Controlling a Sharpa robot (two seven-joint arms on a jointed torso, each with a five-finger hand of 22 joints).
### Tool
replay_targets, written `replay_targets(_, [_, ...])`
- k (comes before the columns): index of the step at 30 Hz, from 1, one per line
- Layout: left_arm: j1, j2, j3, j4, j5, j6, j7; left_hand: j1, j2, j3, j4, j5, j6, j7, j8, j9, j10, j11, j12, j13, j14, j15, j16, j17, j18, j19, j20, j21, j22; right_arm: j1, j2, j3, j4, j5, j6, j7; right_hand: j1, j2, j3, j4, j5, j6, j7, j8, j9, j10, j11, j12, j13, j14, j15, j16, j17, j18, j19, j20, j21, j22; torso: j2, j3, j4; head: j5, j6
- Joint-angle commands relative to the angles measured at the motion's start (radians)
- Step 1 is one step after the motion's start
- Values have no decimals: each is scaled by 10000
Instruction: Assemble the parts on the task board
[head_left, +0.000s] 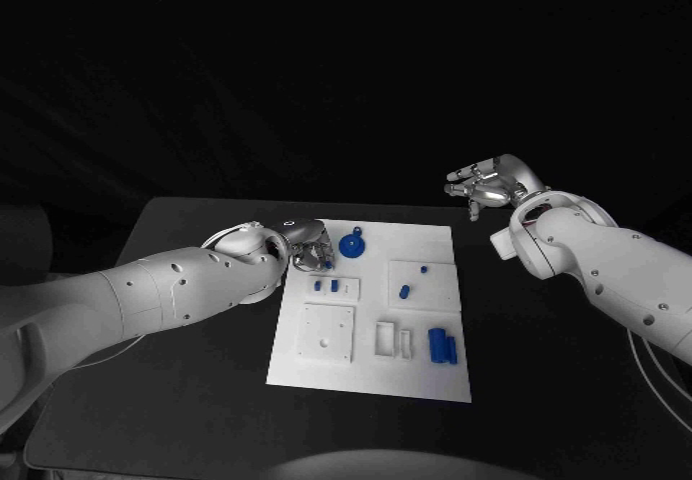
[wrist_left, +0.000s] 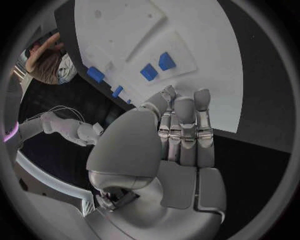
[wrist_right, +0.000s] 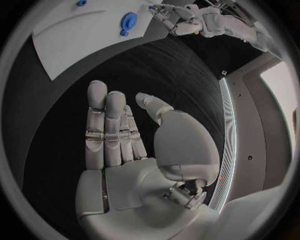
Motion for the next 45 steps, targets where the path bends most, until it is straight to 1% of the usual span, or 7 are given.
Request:
replay_targets(1, [0,33,2,23,107,253,-20,31,80,-28,6,42,38,9,24,12,13,11,31,-12,-29,-22,-63,-7,133,-69,-11,40,196,-9,-2,2,18,-28,123,65,-85,-9,38,8,43,-65,12,-27,0,-38,-26,-27,-17,-66,23,32,-10,348,319,33,-17,-16,0,4,-1,8,-5])
replay_targets(17, [-1,208,-7,-163,81,364,-81,13,110,-20,25,27,16,14,24,11,-15,19,31,-13,-41,-19,-70,1,126,-81,-11,40,196,-15,6,2,24,-28,124,69,-85,-9,38,8,43,-65,12,-27,0,-38,-26,-27,-17,-66,23,32,-10,348,319,33,-17,-16,4,6,-4,-1,-9])
replay_targets(24, [-2,327,-36,-315,61,419,-91,12,114,-19,31,27,0,19,23,10,-31,24,30,-13,-45,-16,-72,3,123,-82,-12,40,196,-18,6,2,27,-28,125,68,-85,-9,38,8,43,-65,12,-27,0,-38,-26,-27,-17,-66,23,32,-10,348,319,33,-17,-16,2,11,-16,1,-15])
replay_targets(28, [-2,386,-61,-396,57,478,-106,12,114,-19,31,27,0,19,23,10,-31,24,30,-13,-45,-16,-72,3,123,-82,-12,40,196,-19,8,2,27,-28,129,68,-91,5,41,-14,37,-44,9,-26,0,-40,-26,-27,-17,-79,23,67,-60,349,314,32,-17,-51,5,13,-9,-9,-19])
replay_targets(31, [-2,423,-84,-439,54,557,-132,-5,120,-26,51,13,-14,22,23,11,-46,28,30,-13,-52,-14,-78,4,119,-86,-10,38,195,-20,11,2,23,-28,133,68,-91,5,41,-14,37,-44,9,-26,0,-40,-26,-27,-17,-79,23,67,-60,349,314,32,-17,-51,6,12,-14,-14,-20])
replay_targets(39, [-2,487,-132,-505,-8,981,-273,1,134,-31,62,-11,-29,22,24,11,-60,30,32,-13,-63,-10,-92,2,114,-98,-6,28,194,-33,18,2,12,-28,143,72,-91,5,41,-14,37,-44,9,-26,0,-40,-26,-27,-17,-79,23,67,-60,349,314,32,-17,-51,3,7,-1,-28,-45])
replay_targets(45, [-2,500,-154,-519,-12,1126,-298,1,151,-40,68,-16,12,15,31,19,-32,21,33,-11,-63,-8,-96,2,114,-107,1,24,196,-50,17,2,18,-28,149,76,-91,5,41,-14,37,-44,9,-26,0,-40,-26,-27,-17,-79,23,67,-60,349,314,32,-17,-51,4,2,-2,-24,-56])
